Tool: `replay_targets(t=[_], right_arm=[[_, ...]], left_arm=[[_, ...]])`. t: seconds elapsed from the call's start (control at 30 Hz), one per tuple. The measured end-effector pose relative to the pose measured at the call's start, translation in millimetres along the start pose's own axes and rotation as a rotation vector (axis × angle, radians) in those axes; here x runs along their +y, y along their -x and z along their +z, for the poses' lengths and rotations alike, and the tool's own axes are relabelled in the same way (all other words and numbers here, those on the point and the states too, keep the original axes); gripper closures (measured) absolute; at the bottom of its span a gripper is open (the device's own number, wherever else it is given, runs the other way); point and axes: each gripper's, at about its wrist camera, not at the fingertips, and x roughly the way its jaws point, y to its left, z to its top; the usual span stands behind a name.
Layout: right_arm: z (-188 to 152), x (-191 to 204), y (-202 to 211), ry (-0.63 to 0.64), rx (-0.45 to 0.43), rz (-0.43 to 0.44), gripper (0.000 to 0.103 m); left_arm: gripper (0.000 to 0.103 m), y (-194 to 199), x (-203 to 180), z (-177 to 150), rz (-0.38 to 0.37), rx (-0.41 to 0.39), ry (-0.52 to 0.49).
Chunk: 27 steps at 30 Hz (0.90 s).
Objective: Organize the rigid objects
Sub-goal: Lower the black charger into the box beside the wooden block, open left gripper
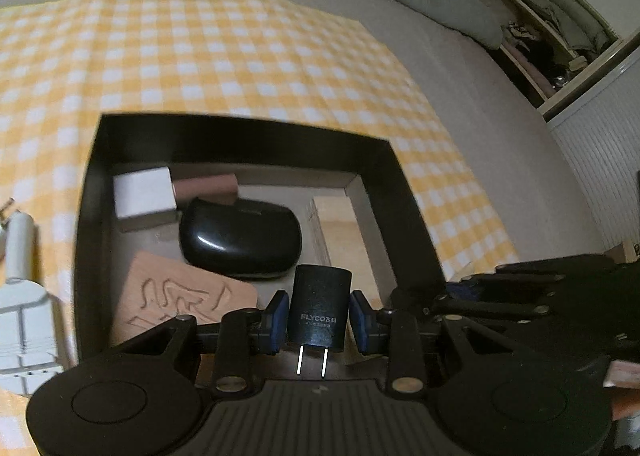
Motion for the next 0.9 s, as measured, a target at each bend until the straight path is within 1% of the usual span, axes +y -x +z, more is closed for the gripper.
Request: replay_targets(t=[0.13, 0.3, 0.37, 0.43, 0.53, 0.57, 0.63, 0.7, 0.9], right_arm=[[0.3, 0.0, 0.1, 0.0, 0.0, -0.001, 0.096], [0.2, -0.6, 0.1, -0.002, -0.001, 0.004, 0.096], [-0.1, -0.9, 0.3, -0.003, -0.002, 0.005, 0.096], [-0.5, -0.6, 0.4, -0.003, -0.003, 0.007, 0.096], [-1.0, -0.3, 0.5, -0.007, -0.004, 0.013, 0.096], [-1.0, -0.3, 0.4, -0.007, -0.003, 0.012, 0.096], [-1.1, -0.2, 0.6, -0.008, -0.003, 0.014, 0.096], [-1.7, 0.4, 0.1, -0.008, -0.003, 0.013, 0.096], [-1.7, 1.3, -0.1, -0.011, -0.003, 0.016, 0.096]], left_arm=[[0.069, -13.7, 4.2, -3.3, 0.004, 0.016, 0.005], [0.07, -23.7, 5.8, 0.5, 0.033, -0.016, -0.01], [0.07, -26.6, 5.6, 3.1, 0.016, -0.019, -0.001], [0.071, -27.2, 3.6, 5.2, 0.017, -0.035, -0.005], [0.067, -28.0, 2.9, 7.7, 0.005, -0.038, -0.005], [0.062, -27.1, 3.4, 8.1, 0.0, -0.04, -0.004], [0.058, -25.2, 3.6, 9.5, -0.003, -0.039, -0.006], [0.056, -21.8, 4.4, 10.6, -0.011, -0.037, 0.001], [0.039, -11.0, -0.4, 9.0, -0.016, -0.035, -0.019]])
